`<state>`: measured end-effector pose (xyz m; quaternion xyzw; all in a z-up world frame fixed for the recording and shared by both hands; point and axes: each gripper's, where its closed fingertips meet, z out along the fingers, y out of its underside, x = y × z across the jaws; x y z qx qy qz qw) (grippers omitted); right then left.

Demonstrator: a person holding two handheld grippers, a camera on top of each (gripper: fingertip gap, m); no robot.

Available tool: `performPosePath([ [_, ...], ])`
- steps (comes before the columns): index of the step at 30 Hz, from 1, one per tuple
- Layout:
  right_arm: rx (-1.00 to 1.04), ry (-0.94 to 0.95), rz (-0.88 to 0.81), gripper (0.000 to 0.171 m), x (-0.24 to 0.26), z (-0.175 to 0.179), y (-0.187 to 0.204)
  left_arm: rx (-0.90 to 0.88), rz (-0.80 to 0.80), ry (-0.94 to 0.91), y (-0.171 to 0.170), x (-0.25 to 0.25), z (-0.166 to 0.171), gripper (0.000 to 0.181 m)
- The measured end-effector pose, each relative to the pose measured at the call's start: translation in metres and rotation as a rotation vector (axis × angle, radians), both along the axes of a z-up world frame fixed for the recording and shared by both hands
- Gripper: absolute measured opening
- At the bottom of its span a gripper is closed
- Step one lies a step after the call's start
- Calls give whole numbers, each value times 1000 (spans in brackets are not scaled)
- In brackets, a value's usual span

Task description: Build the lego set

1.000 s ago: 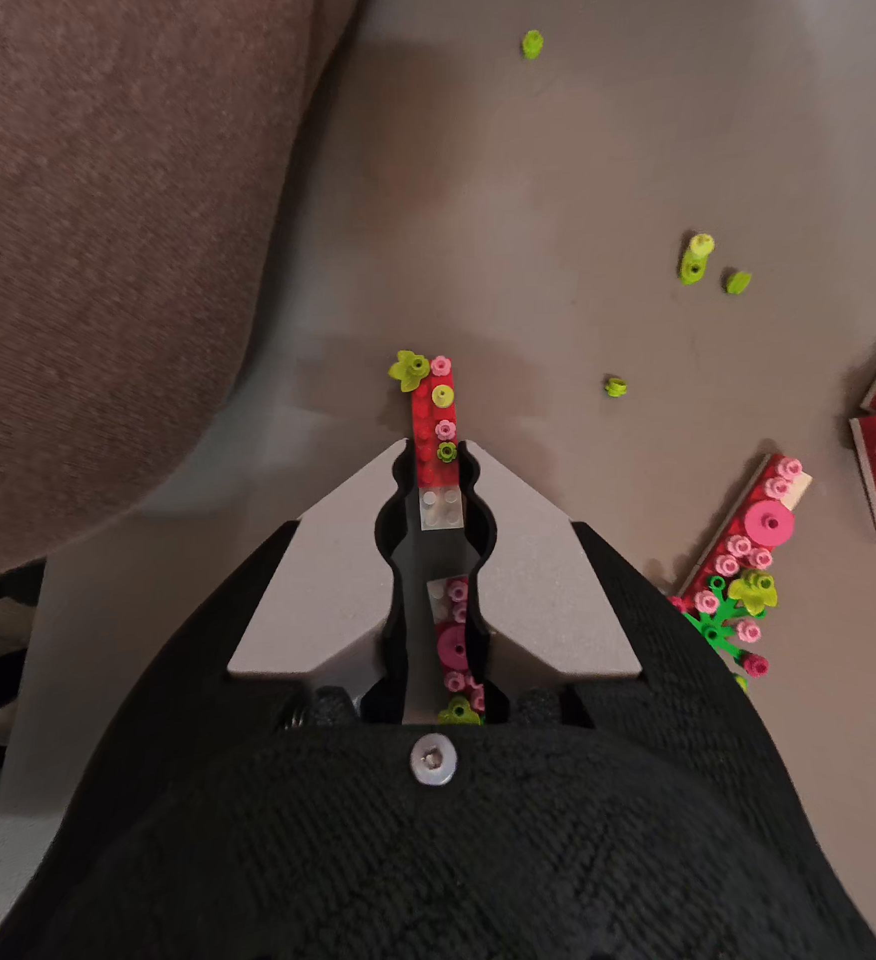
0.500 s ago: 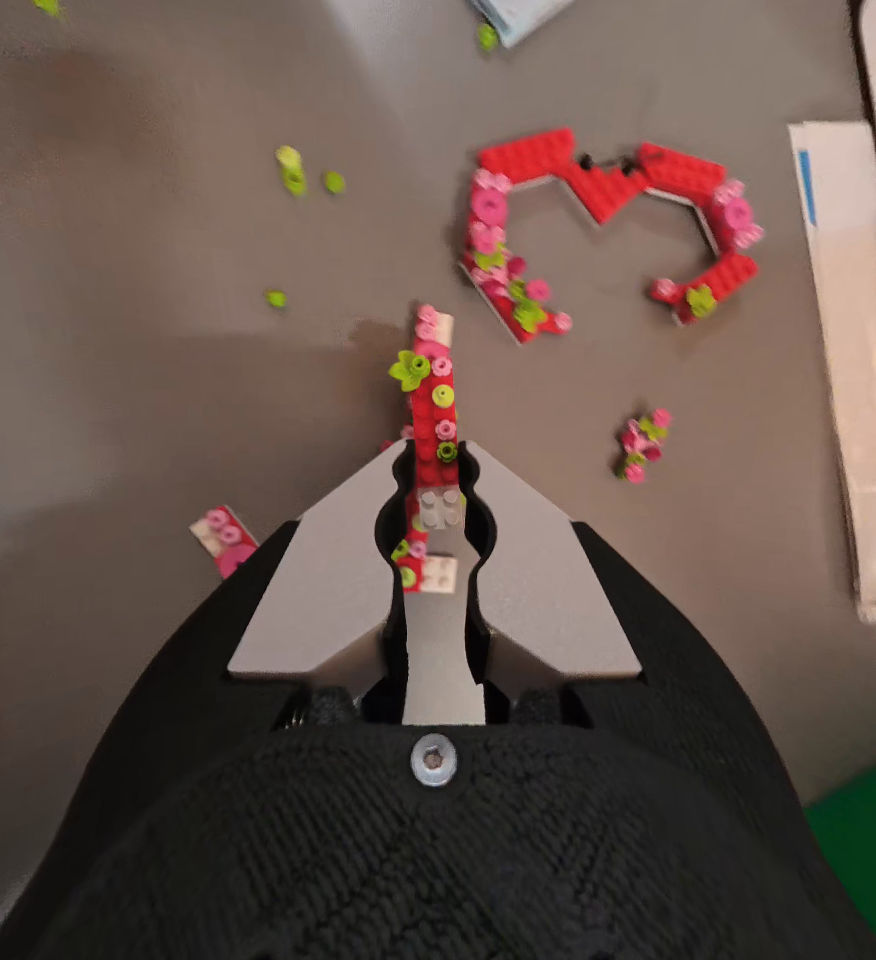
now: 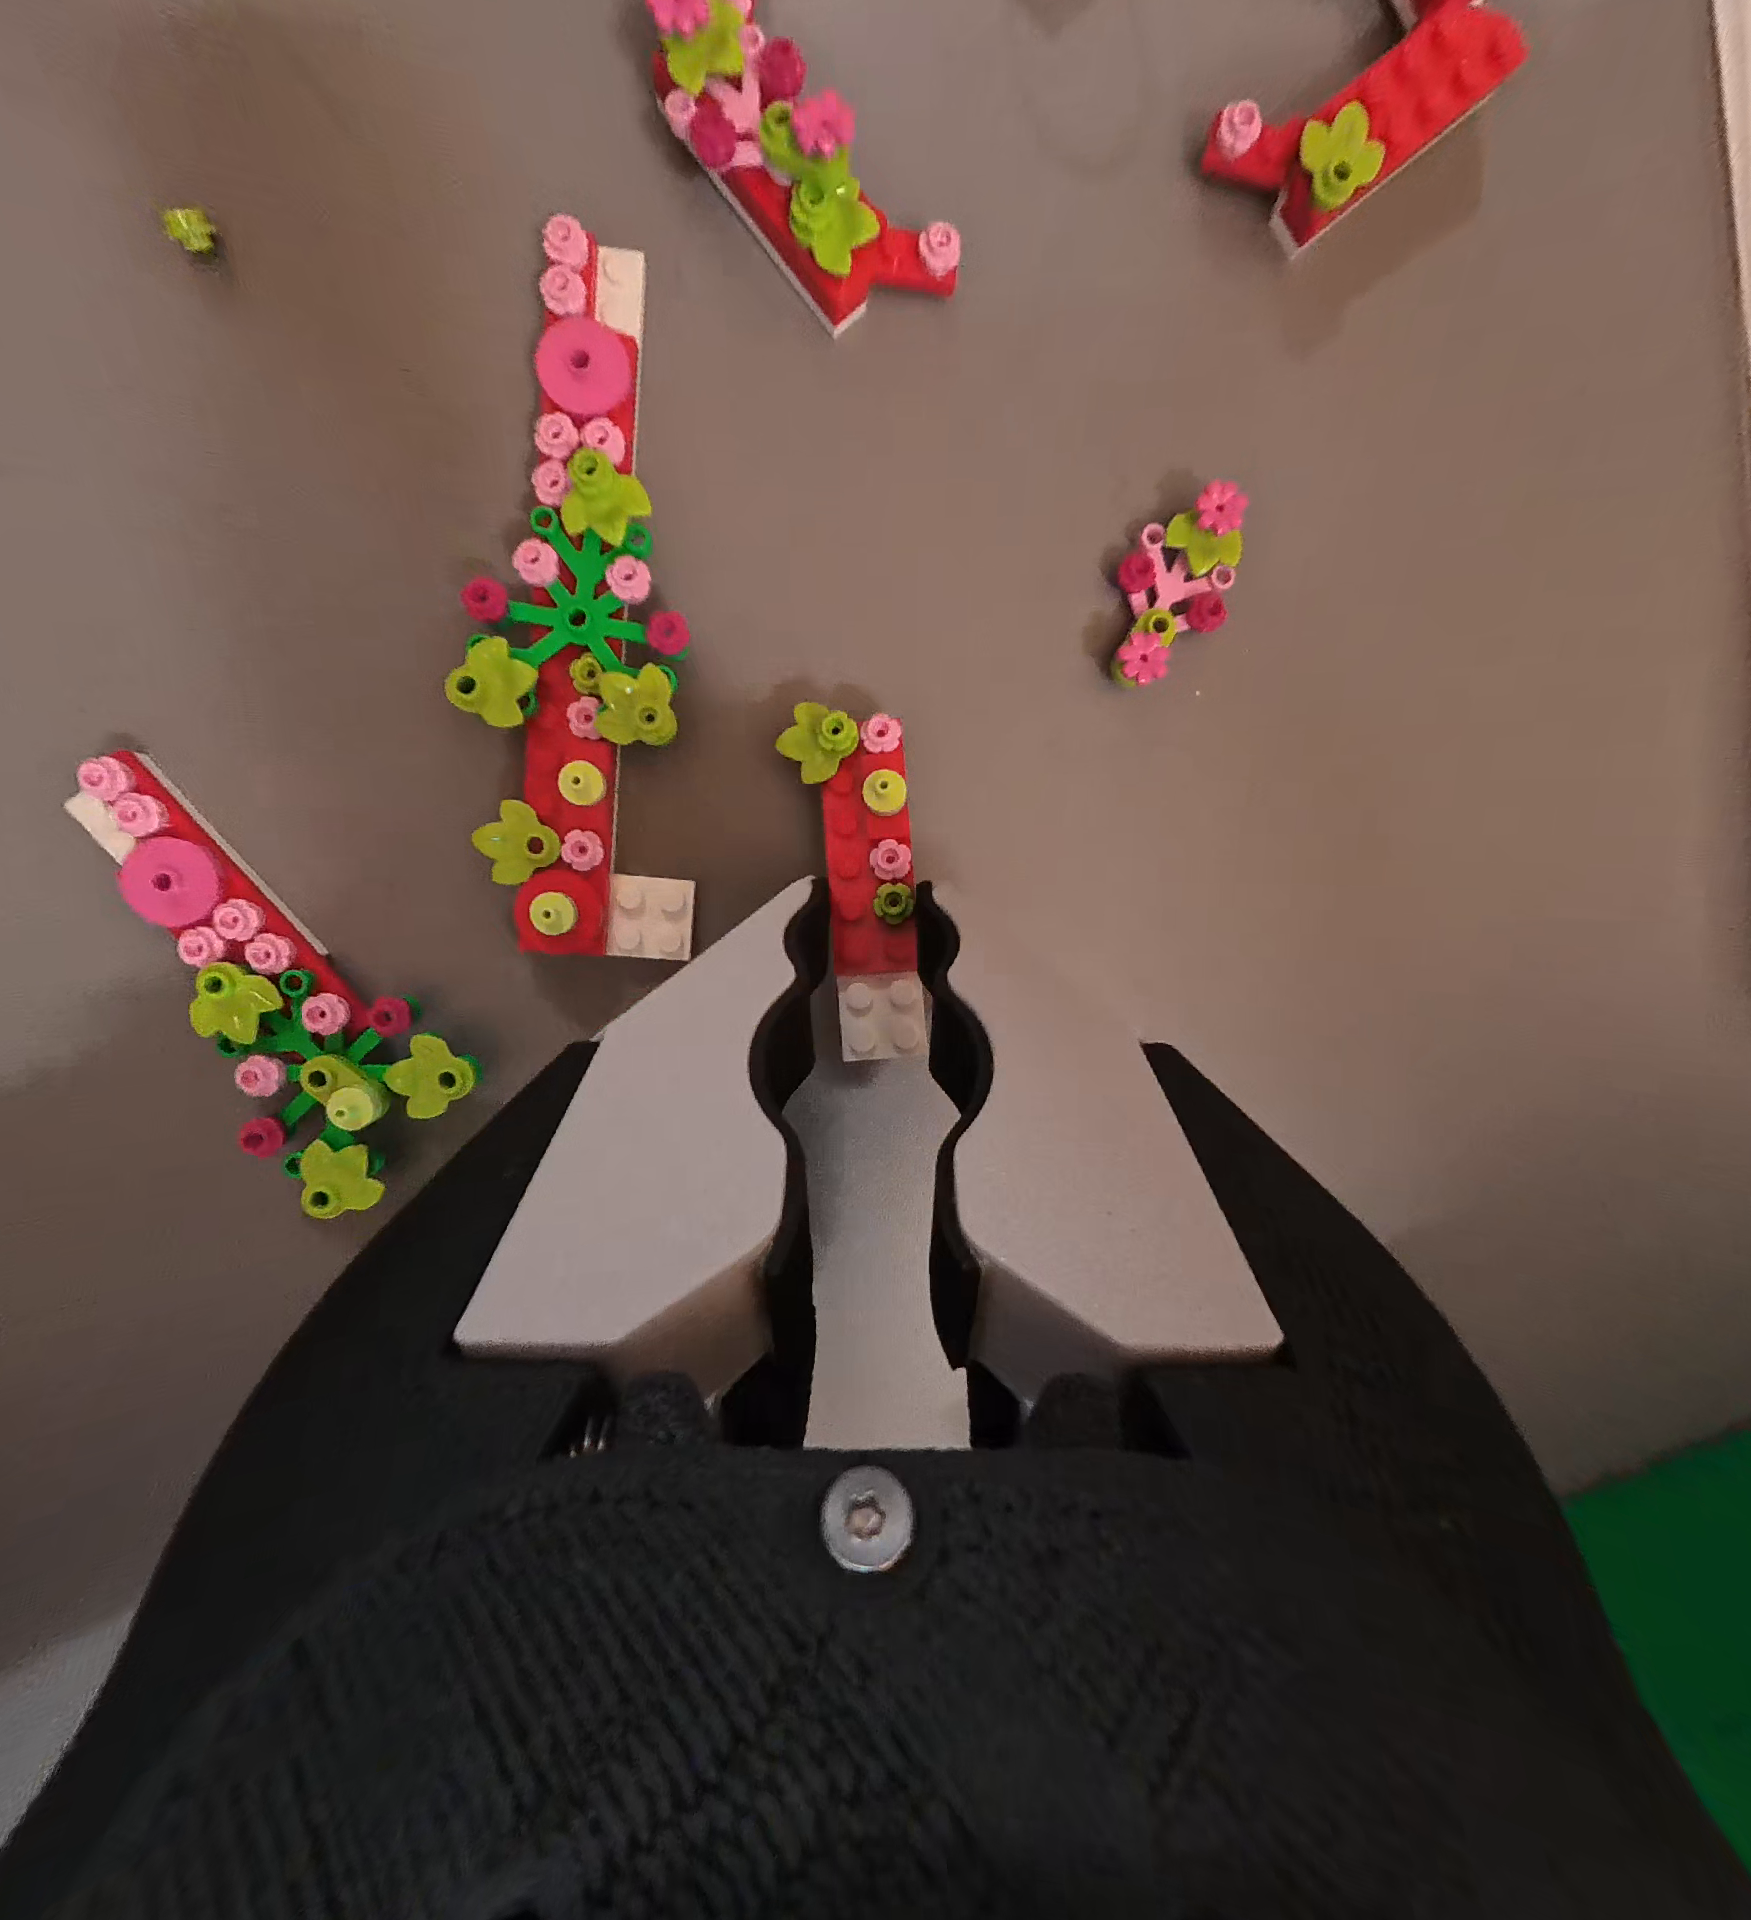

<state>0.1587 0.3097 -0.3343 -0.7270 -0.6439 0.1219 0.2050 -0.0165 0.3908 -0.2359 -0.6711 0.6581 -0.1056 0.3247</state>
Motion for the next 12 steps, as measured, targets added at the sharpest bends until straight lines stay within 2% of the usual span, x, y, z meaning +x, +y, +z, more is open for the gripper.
performPosePath([
  [1, -1, 0, 1, 15, 0, -1, 1, -1, 0, 1, 0, 0, 0, 40],
  [12, -16, 20, 12, 18, 1, -8, 0, -4, 0, 3, 0, 0, -1, 40],
])
